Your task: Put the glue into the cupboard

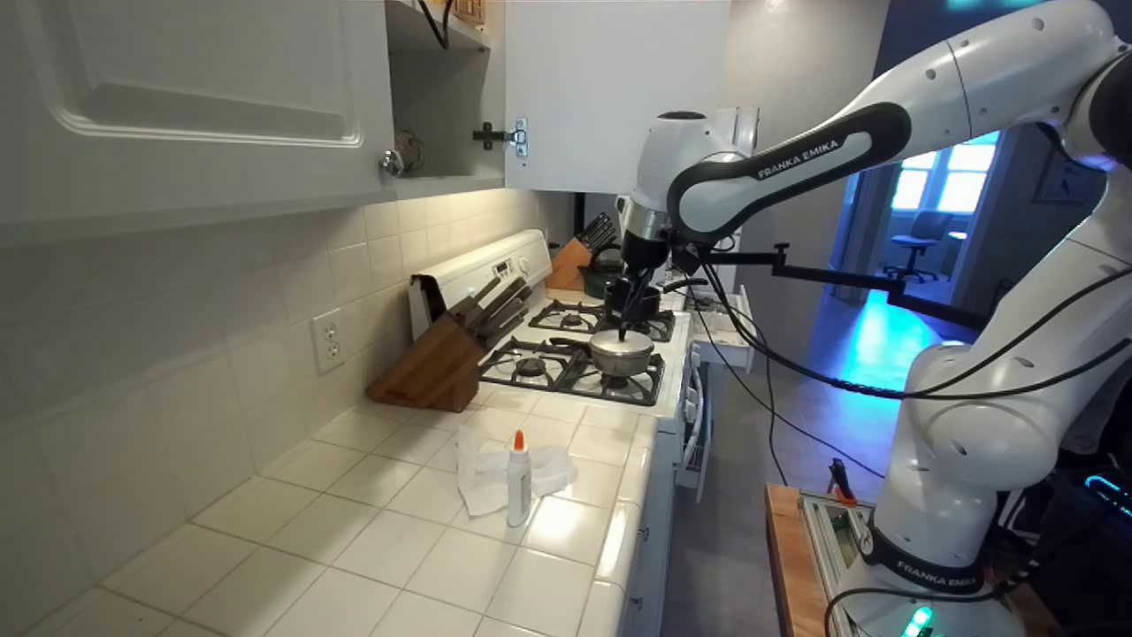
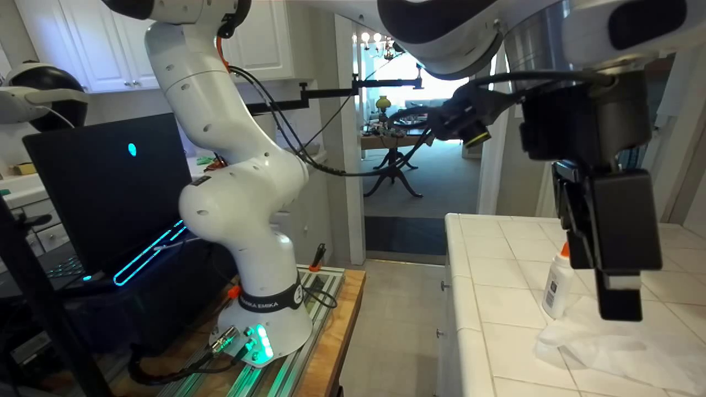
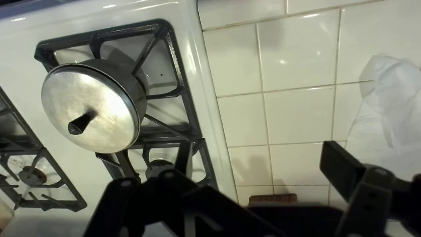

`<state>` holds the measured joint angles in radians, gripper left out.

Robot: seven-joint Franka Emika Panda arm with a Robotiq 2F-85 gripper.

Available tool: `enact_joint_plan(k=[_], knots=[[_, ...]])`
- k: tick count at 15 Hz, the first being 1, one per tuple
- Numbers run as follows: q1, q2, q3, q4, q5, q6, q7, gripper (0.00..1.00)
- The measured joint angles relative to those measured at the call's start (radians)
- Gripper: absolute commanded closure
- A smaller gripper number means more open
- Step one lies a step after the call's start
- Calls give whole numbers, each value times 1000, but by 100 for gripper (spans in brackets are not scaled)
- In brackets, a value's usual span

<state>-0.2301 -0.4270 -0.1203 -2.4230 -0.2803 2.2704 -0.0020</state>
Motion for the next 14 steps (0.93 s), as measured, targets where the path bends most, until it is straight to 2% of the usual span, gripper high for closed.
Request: enact_joint_plan(k=[1, 4, 10, 14], knots=[[0, 0, 0, 0, 1, -4, 13, 0], [-3, 32, 28, 24, 1, -80, 166, 0], [19, 179, 82, 108, 65, -242, 430, 0], [56, 226, 106, 136, 117, -253, 595, 0]])
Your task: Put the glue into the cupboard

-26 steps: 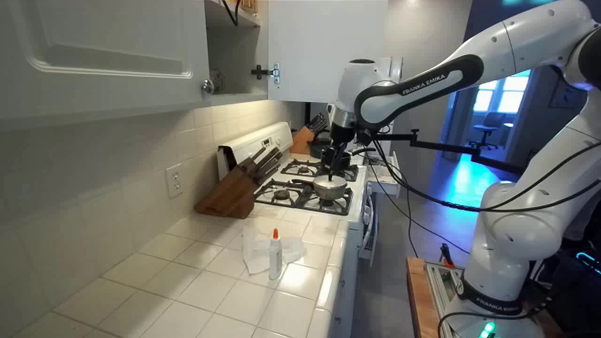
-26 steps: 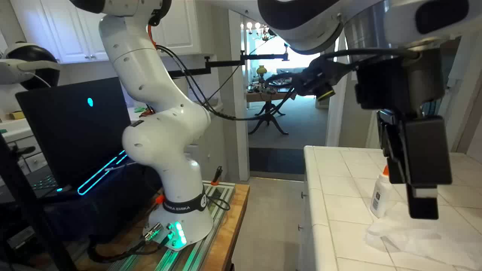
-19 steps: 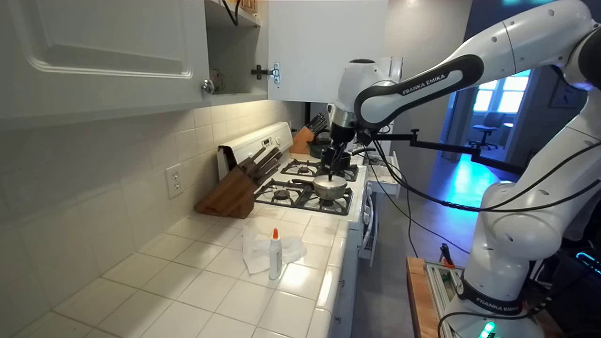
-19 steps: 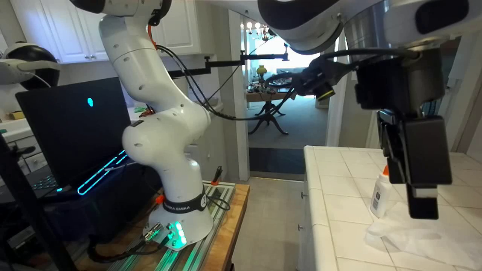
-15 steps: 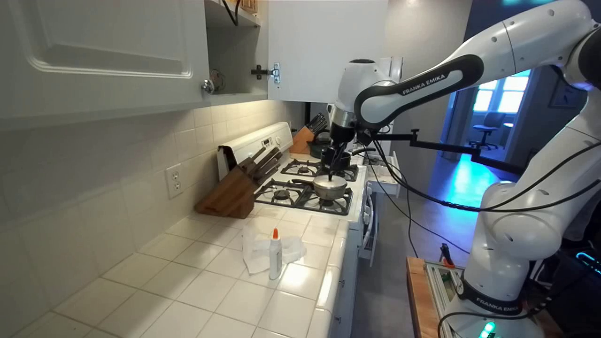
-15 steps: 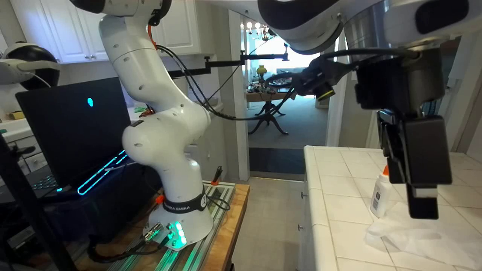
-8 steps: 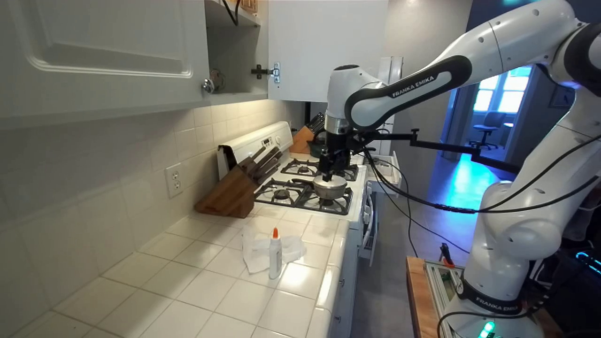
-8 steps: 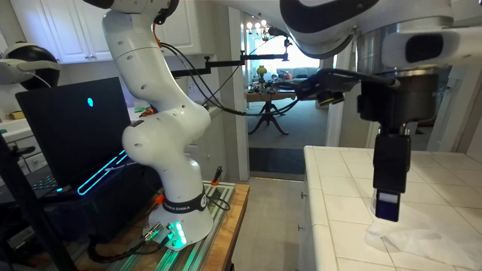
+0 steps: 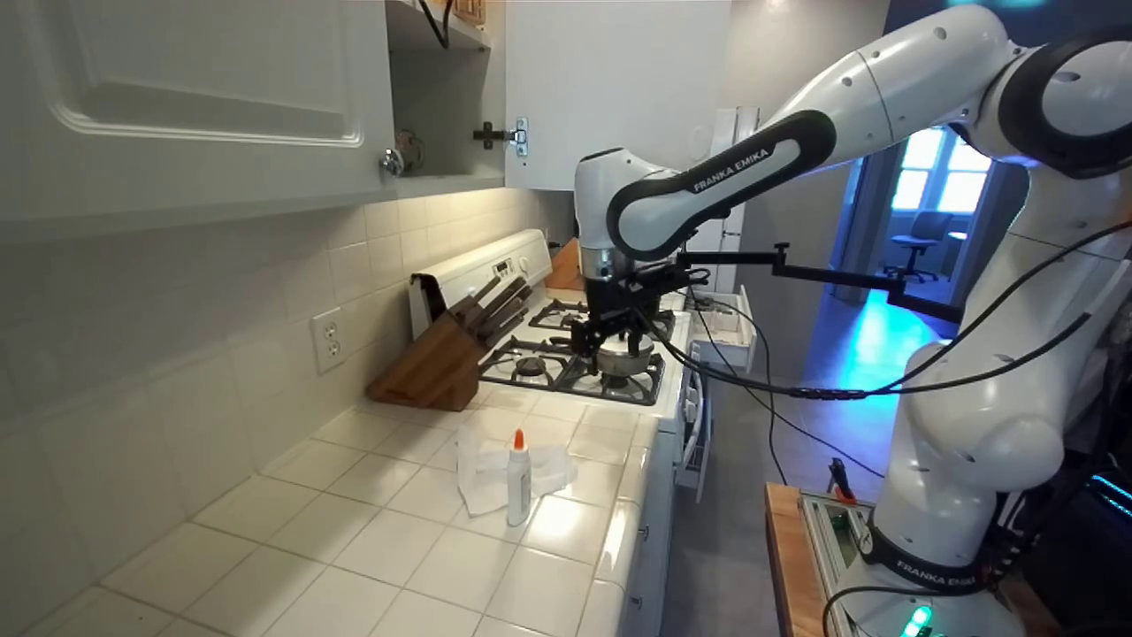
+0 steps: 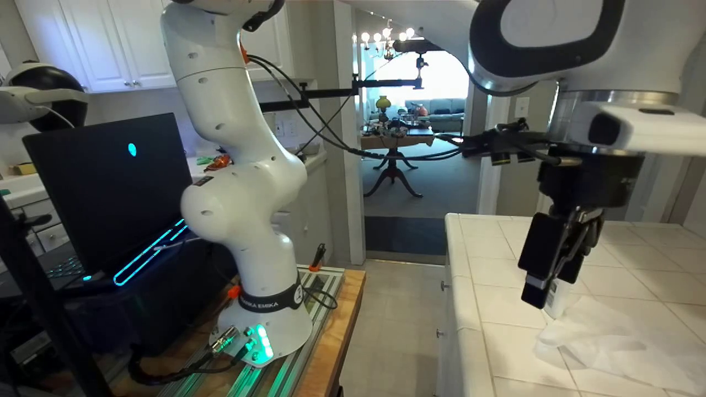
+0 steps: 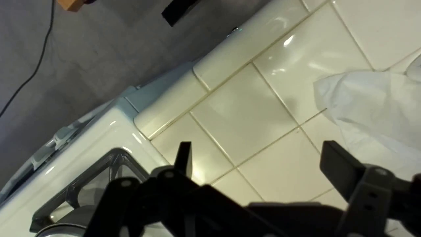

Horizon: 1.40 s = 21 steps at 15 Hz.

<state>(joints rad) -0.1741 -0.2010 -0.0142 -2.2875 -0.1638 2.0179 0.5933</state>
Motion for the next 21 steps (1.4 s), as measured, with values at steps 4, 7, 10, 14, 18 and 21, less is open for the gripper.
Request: enact_joint_plan(k=[4, 7, 10, 14, 18, 21], knots=[[56, -4, 48, -6, 4, 16, 142, 0], [90, -4, 84, -21, 3, 36, 235, 0], [115, -4, 108, -38, 2, 75, 276, 0], [142, -4, 131, -58, 1, 159, 291, 0], [156, -3, 151, -96, -5, 258, 292, 0], [165, -1, 171, -124, -23, 310, 302, 0]])
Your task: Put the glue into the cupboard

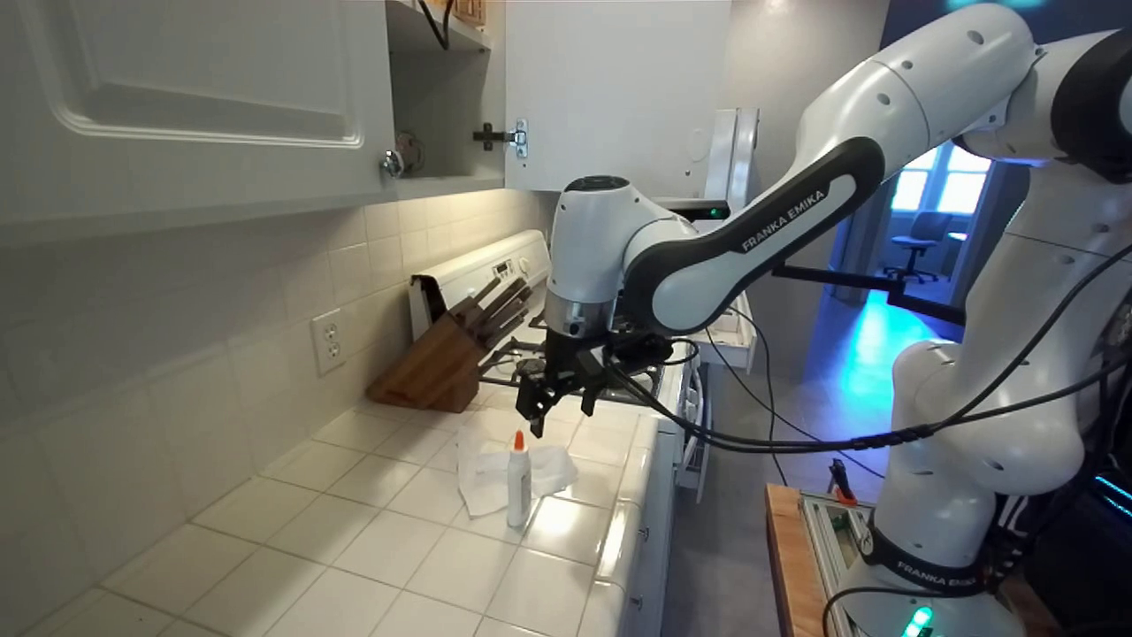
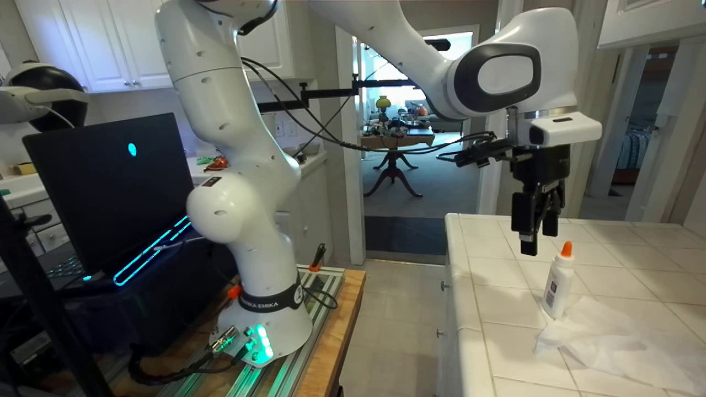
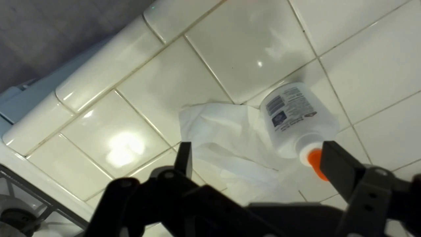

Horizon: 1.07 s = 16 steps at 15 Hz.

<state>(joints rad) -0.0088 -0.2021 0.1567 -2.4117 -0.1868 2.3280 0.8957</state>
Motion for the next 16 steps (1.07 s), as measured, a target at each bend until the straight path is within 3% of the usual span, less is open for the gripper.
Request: enact_joint_plan(k=[10, 16], knots=[[-1, 79, 36, -26, -233, 141, 169, 0], [5, 108, 35, -11, -239, 143, 196, 0]])
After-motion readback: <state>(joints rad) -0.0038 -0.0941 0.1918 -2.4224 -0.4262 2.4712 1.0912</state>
